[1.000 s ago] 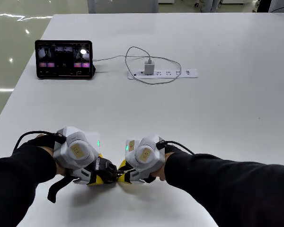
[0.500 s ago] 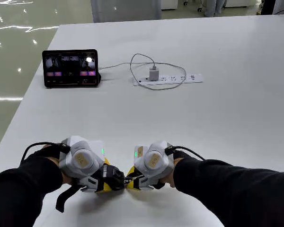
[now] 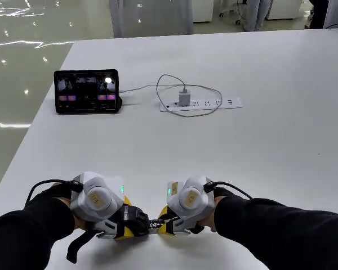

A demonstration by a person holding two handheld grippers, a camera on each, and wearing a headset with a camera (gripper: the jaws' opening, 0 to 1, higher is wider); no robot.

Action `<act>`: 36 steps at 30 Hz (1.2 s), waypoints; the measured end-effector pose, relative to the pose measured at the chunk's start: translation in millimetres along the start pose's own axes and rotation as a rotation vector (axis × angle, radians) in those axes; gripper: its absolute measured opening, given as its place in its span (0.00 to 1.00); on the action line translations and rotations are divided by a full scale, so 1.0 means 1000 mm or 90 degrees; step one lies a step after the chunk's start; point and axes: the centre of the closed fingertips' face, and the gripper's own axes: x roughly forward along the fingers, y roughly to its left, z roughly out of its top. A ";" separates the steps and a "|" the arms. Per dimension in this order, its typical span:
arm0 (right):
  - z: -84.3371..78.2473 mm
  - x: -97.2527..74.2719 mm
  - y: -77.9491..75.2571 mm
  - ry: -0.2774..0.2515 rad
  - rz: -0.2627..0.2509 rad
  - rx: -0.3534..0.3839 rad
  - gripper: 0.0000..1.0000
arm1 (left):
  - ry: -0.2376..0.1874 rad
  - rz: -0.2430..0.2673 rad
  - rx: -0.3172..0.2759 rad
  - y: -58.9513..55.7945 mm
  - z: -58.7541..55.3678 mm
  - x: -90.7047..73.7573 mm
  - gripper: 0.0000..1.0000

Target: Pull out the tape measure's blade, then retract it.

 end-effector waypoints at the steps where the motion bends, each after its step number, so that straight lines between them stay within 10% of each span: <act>1: -0.001 -0.001 0.000 0.000 0.000 0.001 0.10 | 0.000 0.000 -0.001 0.000 0.000 0.000 0.32; 36: -0.037 -0.033 0.003 -0.001 -0.020 0.032 0.10 | -0.002 -0.006 0.005 -0.002 0.001 0.001 0.32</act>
